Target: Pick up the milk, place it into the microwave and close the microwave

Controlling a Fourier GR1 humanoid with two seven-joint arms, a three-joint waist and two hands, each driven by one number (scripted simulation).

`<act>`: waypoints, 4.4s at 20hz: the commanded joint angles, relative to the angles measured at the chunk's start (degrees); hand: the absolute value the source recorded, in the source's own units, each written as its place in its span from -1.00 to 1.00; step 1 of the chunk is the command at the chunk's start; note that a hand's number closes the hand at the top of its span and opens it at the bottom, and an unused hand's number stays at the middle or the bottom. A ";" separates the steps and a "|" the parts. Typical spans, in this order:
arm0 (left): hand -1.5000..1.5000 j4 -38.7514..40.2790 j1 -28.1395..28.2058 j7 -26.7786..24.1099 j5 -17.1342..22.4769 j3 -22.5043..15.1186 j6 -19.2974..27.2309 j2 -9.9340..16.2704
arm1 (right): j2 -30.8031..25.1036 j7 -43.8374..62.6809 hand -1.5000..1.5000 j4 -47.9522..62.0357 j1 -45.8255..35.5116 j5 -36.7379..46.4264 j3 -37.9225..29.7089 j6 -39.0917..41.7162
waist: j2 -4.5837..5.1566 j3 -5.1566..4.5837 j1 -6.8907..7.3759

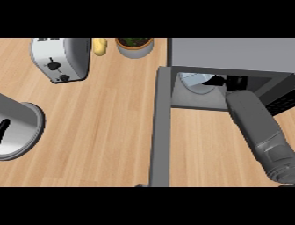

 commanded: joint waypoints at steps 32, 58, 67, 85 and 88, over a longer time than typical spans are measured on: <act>-1.00 0.58 2.03 -3.42 -5.90 -2.28 -2.56 -0.66 | -4.03 -1.84 -1.00 10.84 -7.12 3.70 -1.49 -0.32 | -0.02 0.03 -0.48; -1.00 -4.39 8.06 -2.78 -6.21 -5.09 -1.42 -3.04 | -0.67 -10.64 -1.00 3.20 3.48 -4.33 -7.96 20.26 | -1.57 -0.11 -3.56; -1.00 -5.30 9.32 -2.97 -8.54 -8.57 -0.52 -3.64 | 2.88 -10.95 -1.00 -0.43 13.77 -5.61 -7.25 23.20 | -1.87 -0.13 -4.38; -1.00 -2.18 4.20 3.52 -1.64 -13.00 -7.46 1.95 | 10.13 -16.45 -1.00 -22.82 43.26 -11.10 -1.44 40.81 | -1.81 -0.16 -5.27; 1.00 3.06 3.97 -3.68 -11.66 -17.92 -9.52 -0.07 | 8.63 -16.95 -1.00 -27.62 47.91 -12.44 -0.14 43.71 | -1.72 -0.16 -4.74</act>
